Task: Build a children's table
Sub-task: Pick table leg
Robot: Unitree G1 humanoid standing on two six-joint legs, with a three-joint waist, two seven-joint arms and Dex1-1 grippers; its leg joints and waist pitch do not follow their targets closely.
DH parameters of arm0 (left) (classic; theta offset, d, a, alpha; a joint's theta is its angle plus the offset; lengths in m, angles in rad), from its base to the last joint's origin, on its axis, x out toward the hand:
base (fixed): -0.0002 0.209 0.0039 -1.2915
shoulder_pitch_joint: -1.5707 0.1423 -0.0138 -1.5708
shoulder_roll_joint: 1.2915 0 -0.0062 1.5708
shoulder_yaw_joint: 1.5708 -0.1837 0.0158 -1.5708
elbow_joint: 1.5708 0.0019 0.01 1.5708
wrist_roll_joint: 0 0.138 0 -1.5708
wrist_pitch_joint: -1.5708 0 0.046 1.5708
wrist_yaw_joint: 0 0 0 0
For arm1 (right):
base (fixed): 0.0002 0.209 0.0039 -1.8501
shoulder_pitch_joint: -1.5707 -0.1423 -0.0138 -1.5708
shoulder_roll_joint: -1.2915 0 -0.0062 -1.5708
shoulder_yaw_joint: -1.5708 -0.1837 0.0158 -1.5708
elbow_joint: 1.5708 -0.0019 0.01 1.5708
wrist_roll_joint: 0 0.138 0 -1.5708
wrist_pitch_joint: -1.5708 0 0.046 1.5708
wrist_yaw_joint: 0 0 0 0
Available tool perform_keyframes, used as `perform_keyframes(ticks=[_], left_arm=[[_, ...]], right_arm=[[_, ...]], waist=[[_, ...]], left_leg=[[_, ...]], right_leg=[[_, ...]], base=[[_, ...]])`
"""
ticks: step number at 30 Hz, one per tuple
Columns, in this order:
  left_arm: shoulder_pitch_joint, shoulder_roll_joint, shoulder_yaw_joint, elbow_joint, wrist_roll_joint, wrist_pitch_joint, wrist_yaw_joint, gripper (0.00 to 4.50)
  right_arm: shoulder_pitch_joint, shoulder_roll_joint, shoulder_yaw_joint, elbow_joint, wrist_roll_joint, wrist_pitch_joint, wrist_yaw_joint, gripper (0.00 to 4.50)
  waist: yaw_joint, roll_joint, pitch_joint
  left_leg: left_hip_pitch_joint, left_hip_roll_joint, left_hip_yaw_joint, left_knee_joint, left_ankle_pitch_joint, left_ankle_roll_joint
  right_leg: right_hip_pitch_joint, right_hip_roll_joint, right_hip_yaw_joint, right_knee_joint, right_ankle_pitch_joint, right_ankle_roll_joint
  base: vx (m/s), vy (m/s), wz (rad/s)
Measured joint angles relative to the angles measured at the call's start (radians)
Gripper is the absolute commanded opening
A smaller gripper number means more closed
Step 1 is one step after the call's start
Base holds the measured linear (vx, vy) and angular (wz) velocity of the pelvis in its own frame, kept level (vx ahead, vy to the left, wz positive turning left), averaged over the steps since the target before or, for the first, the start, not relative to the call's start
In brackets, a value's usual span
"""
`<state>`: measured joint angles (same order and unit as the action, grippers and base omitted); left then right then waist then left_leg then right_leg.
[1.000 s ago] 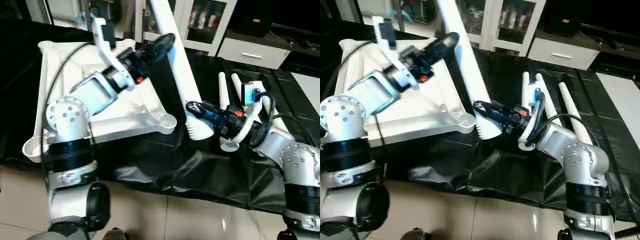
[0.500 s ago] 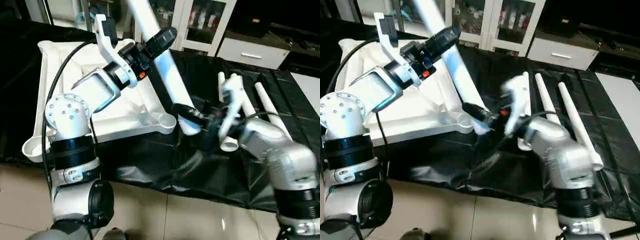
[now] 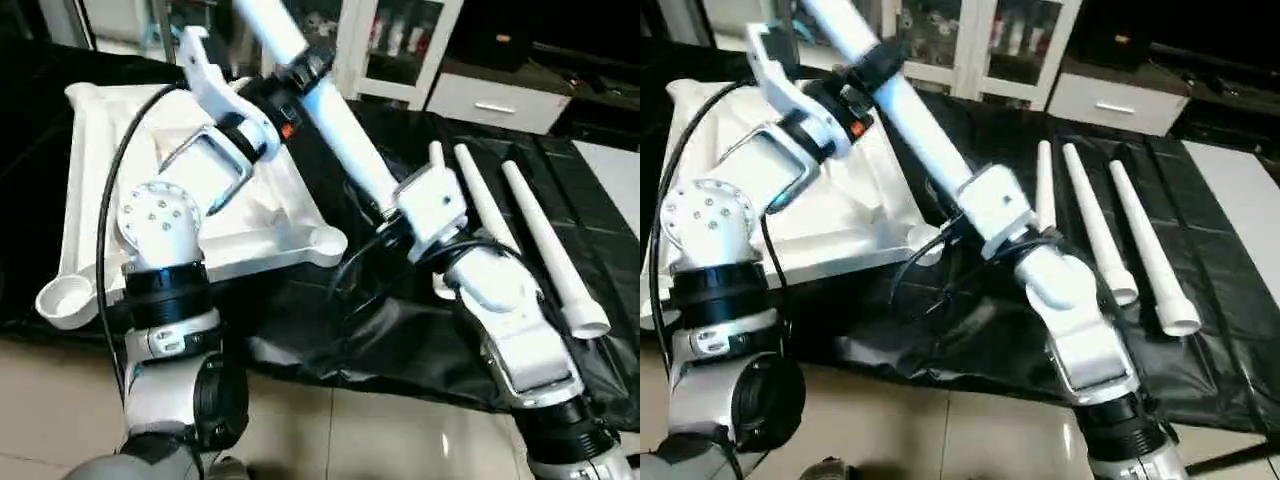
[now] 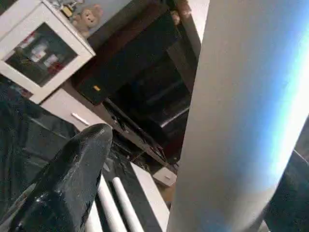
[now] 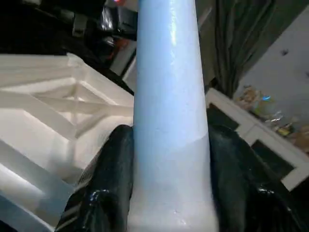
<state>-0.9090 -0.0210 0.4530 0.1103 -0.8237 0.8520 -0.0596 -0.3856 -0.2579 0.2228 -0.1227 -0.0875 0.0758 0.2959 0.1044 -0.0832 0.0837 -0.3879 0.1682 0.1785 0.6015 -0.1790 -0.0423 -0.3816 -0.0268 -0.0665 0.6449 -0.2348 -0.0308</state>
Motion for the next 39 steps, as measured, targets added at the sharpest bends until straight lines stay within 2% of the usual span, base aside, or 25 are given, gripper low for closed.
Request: perform_keyframes(ticks=[4, 9, 11, 13, 15, 17, 22, 30, 33, 34, 39], left_arm=[[0.003, 0.009, 0.000, 0.005, 0.001, -0.004, 0.005, 4.50], [0.003, 0.010, -0.002, 0.004, 0.000, -0.004, 0.009, 4.50], [0.003, 0.010, -0.001, 0.004, -0.002, -0.005, 0.013, 4.14], [0.003, 0.010, -0.001, 0.004, -0.007, -0.005, 0.018, 4.11], [0.004, 0.010, -0.001, 0.004, -0.007, -0.005, 0.019, 3.76], [0.005, 0.013, -0.004, 0.004, -0.007, -0.006, 0.018, 3.71], [0.018, 0.048, -0.057, -0.023, 0.021, -0.039, -0.030, 3.25], [0.042, 0.072, -0.112, -0.050, 0.027, -0.036, -0.080, 2.47], [0.046, 0.085, -0.139, -0.052, 0.034, -0.033, -0.109, 2.34], [0.048, 0.089, -0.145, -0.059, 0.033, -0.029, -0.115, 2.14], [0.051, 0.092, -0.148, -0.070, 0.031, -0.024, -0.136, 1.89]], right_arm=[[0.000, 0.004, 0.013, 0.037, -0.039, -0.049, -0.018, 1.89], [0.000, 0.008, 0.014, 0.065, -0.044, -0.083, -0.029, 1.89], [0.000, 0.008, 0.013, 0.074, -0.049, -0.091, -0.031, 1.89], [-0.002, 0.009, 0.013, 0.088, -0.055, -0.103, -0.033, 1.89], [-0.002, 0.010, 0.013, 0.095, -0.062, -0.109, -0.033, 1.89], [-0.002, 0.011, 0.013, 0.097, -0.063, -0.110, -0.033, 1.89], [-0.004, 0.012, 0.012, 0.099, -0.063, -0.114, -0.033, 1.89], [-0.006, 0.016, 0.004, 0.107, -0.062, -0.125, -0.033, 1.89], [-0.006, 0.017, 0.001, 0.107, -0.061, -0.125, -0.032, 1.89], [-0.005, 0.018, -0.001, 0.107, -0.060, -0.125, -0.032, 1.89], [-0.006, 0.018, -0.006, 0.107, -0.060, -0.126, -0.029, 1.89]], waist=[[-0.003, 0.000, 0.000], [-0.004, 0.000, 0.000], [-0.005, 0.000, 0.000], [-0.005, 0.000, 0.000], [-0.006, 0.000, 0.000], [-0.006, 0.000, 0.000], [-0.010, 0.000, 0.000], [-0.012, 0.000, 0.000], [-0.012, 0.000, 0.000], [-0.013, 0.001, 0.000], [-0.014, 0.000, 0.000]], left_leg=[[0.000, 0.000, 0.000, 0.000, 0.000, 0.000], [0.000, 0.000, 0.000, 0.000, 0.000, 0.000], [0.000, 0.000, 0.000, 0.000, 0.000, 0.000], [0.000, 0.000, 0.000, 0.000, 0.000, 0.000], [0.000, 0.000, 0.000, 0.000, 0.000, 0.000], [0.000, 0.000, 0.000, 0.000, 0.000, 0.000], [0.000, 0.000, 0.000, 0.000, 0.000, 0.000], [0.000, 0.000, 0.000, 0.000, 0.000, 0.000], [0.000, 0.000, 0.000, 0.000, 0.000, 0.000], [0.000, 0.000, 0.000, 0.000, 0.000, 0.000], [0.000, 0.000, 0.000, 0.000, 0.000, 0.000]], right_leg=[[0.000, 0.000, 0.000, 0.000, 0.000, 0.000], [0.000, 0.000, 0.000, 0.000, 0.000, 0.000], [0.000, 0.000, 0.000, 0.000, 0.000, 0.000], [0.000, 0.000, 0.000, 0.000, 0.001, 0.000], [0.000, 0.000, 0.000, 0.000, 0.001, 0.000], [0.000, 0.000, 0.000, 0.000, 0.001, 0.000], [0.000, 0.000, 0.000, 0.000, 0.001, 0.000], [0.000, 0.000, 0.000, 0.001, 0.001, 0.000], [0.000, 0.000, 0.000, 0.001, 0.001, 0.000], [0.000, 0.000, 0.000, 0.001, 0.001, 0.000], [0.000, 0.000, 0.000, 0.001, 0.001, 0.000]], base=[[0.000, 0.000, 0.00], [0.000, 0.000, 0.00], [0.000, 0.000, 0.00], [0.000, 0.000, 0.00], [0.000, 0.000, 0.00], [0.000, 0.000, 0.00], [0.000, 0.000, 0.00], [0.000, 0.000, 0.00], [0.000, 0.000, 0.00], [0.000, 0.000, 0.00], [0.000, 0.000, 0.00]])
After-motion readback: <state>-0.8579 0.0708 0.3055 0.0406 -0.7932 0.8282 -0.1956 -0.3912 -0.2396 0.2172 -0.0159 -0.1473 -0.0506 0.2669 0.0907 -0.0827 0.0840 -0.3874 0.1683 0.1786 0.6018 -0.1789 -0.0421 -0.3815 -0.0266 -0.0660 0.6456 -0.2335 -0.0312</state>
